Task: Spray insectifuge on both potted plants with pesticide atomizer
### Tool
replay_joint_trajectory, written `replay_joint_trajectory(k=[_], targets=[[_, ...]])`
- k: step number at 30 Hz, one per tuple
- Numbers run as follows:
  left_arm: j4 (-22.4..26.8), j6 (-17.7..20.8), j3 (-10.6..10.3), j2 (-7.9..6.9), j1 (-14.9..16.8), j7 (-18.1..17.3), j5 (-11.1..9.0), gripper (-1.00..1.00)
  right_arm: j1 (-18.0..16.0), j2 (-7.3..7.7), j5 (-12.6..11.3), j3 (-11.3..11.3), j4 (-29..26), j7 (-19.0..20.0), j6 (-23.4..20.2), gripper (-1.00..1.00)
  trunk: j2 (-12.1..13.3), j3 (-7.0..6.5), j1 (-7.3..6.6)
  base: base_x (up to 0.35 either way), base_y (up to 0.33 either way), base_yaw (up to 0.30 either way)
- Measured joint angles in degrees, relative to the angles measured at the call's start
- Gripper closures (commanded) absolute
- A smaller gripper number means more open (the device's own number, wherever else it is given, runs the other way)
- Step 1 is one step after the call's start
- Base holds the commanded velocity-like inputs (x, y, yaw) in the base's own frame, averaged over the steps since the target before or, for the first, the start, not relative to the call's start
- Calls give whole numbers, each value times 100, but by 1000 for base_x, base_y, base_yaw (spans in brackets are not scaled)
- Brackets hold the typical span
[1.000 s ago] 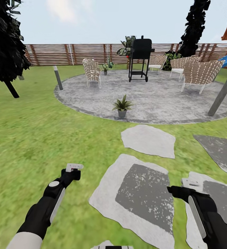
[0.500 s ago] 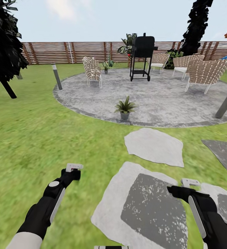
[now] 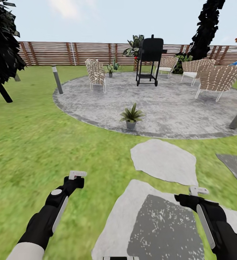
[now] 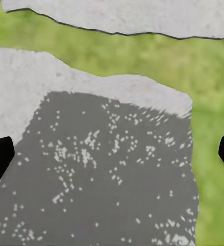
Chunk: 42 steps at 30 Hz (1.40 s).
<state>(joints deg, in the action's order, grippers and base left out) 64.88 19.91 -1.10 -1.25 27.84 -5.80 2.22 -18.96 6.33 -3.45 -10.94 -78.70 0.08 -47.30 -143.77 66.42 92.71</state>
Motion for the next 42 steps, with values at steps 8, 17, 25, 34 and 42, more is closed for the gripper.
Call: replay_joint_trajectory(k=[8, 17, 25, 34, 42], targets=[[-1, -2, -7, 1, 1, 0, 0, 100, 0, 0, 0, 0, -1, 0, -1, -100, 0, 0, 0, 325, -124, 0], [0, -3, -6, -2, 2, 0, 0, 100, 0, 0, 0, 0, -2, 1, -2, -100, 0, 0, 0, 308, -195, 0], [-1, -3, -7, 0, 0, 0, 0, 100, 0, 0, 0, 0, -2, 0, -2, -100, 0, 0, 0, 302, -213, 0], [3, -3, -3, -1, 0, 0, 0, 100, 0, 0, 0, 0, -2, 0, -2, -100, 0, 0, 0, 300, -216, 0], [2, -3, -6, -1, 2, 0, 0, 100, 0, 0, 0, 0, -2, 1, -2, -100, 0, 0, 1, 290, -222, 0]])
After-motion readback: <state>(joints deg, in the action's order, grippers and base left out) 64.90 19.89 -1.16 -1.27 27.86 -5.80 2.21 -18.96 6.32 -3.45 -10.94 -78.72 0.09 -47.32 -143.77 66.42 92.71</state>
